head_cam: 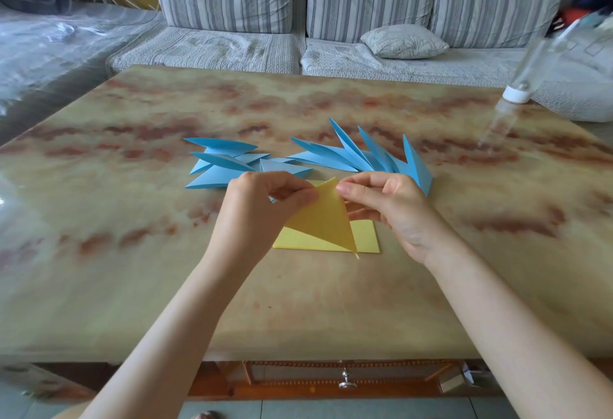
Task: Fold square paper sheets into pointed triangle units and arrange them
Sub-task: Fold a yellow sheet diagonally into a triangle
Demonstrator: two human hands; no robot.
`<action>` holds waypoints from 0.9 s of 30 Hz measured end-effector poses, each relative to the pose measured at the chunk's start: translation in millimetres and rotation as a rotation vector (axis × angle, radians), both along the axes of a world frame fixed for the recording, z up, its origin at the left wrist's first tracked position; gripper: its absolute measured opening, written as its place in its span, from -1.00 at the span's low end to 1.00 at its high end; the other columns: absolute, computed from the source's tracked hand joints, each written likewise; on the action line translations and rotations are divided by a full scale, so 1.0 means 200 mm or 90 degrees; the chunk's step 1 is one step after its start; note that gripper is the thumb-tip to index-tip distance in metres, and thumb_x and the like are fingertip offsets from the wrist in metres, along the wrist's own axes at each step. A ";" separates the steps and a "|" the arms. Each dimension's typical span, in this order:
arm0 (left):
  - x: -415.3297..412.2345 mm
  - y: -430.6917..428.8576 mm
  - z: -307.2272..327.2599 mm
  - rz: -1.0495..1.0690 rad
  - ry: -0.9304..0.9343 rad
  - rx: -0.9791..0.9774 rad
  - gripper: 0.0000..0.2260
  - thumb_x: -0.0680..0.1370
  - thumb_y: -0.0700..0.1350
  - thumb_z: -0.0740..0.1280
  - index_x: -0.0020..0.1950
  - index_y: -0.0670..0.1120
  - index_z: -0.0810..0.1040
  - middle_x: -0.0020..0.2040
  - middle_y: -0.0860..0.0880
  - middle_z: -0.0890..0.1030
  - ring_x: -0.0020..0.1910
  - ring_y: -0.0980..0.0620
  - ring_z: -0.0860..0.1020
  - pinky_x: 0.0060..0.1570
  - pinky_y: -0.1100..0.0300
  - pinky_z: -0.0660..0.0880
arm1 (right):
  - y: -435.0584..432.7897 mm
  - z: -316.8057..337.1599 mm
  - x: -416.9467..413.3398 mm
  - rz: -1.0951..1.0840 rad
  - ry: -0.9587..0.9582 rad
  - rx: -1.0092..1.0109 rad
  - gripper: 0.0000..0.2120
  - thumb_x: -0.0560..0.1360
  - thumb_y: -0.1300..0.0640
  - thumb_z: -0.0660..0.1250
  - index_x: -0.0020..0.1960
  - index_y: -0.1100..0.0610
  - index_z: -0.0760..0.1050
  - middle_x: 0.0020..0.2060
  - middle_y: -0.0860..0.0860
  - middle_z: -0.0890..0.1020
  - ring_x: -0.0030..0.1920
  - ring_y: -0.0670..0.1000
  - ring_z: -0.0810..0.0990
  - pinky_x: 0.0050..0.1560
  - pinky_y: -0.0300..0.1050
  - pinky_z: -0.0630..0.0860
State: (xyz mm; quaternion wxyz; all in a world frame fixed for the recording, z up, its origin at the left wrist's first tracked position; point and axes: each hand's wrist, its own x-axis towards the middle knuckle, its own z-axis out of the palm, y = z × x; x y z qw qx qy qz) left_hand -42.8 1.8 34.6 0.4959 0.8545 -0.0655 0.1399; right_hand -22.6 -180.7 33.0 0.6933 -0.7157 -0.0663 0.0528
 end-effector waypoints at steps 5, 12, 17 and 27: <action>0.00 -0.01 -0.01 0.010 0.008 -0.006 -0.85 0.43 -0.10 0.47 -0.26 0.14 0.62 -0.30 0.14 0.63 -0.24 0.22 0.53 -0.26 0.48 0.37 | 0.01 0.00 -0.01 -0.021 -0.027 -0.008 -0.97 0.43 0.27 0.43 -0.13 0.22 0.63 -0.29 0.02 0.68 -0.27 -0.11 0.63 -0.21 -0.29 0.56; 0.00 -0.01 -0.01 0.046 0.010 -0.040 -0.91 0.43 -0.09 0.47 -0.23 0.10 0.65 -0.30 0.17 0.63 -0.28 0.26 0.52 -0.27 0.49 0.37 | 0.02 0.00 -0.02 -0.018 0.003 -0.004 -0.95 0.43 0.20 0.43 -0.11 0.17 0.62 -0.30 -0.05 0.69 -0.26 -0.14 0.64 -0.25 -0.30 0.55; 0.00 -0.01 0.00 0.027 0.028 -0.067 -0.91 0.43 -0.10 0.47 -0.25 0.08 0.65 -0.29 0.12 0.65 -0.30 0.26 0.53 -0.29 0.48 0.36 | 0.01 -0.01 -0.02 -0.039 -0.001 -0.002 -0.97 0.42 0.26 0.44 -0.17 0.17 0.62 -0.32 -0.04 0.68 -0.28 -0.13 0.63 -0.21 -0.31 0.55; 0.02 0.05 0.00 -0.063 0.151 -0.048 -0.94 0.42 0.12 0.44 -0.13 0.22 0.64 -0.19 0.15 0.69 -0.22 0.29 0.59 -0.24 0.43 0.43 | 0.04 -0.03 -0.04 -0.016 -0.056 -0.091 -0.93 0.41 0.29 0.47 -0.20 0.15 0.62 -0.36 -0.05 0.66 -0.30 -0.15 0.61 -0.15 -0.34 0.52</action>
